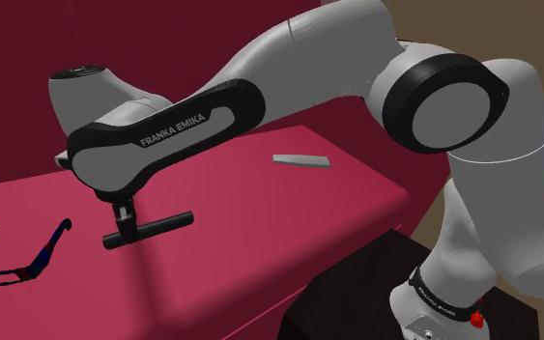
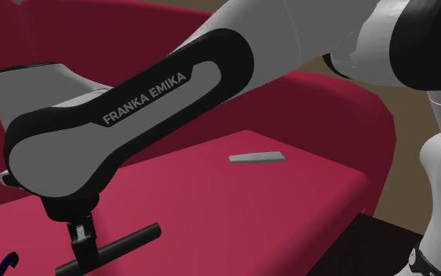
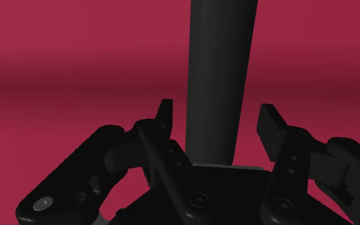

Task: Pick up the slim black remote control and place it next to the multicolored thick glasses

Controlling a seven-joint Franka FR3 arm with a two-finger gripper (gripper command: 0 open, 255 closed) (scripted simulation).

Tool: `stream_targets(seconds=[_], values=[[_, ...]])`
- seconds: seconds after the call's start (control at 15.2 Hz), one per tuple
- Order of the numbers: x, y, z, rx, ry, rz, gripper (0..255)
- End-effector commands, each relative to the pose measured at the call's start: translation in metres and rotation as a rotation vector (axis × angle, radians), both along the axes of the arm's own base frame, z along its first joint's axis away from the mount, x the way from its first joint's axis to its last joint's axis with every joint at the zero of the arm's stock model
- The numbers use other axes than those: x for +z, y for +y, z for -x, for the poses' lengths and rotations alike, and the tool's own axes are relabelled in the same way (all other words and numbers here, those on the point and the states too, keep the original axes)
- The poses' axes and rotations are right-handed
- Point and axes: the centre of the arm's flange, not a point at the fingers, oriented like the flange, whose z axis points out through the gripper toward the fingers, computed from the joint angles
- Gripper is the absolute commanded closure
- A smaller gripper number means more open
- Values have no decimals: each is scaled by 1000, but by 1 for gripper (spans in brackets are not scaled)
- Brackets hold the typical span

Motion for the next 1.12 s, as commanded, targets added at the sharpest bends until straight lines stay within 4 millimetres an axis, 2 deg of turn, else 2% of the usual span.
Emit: stream_targets(seconds=[0.0, 0.26, 0.53, 1.06], values=[[0, 0, 0, 0, 0, 0, 0], [0, 0, 0, 0, 0, 0, 0], [50, 0, 2, 0, 0, 0, 0], [50, 0, 2, 0, 0, 0, 0]])
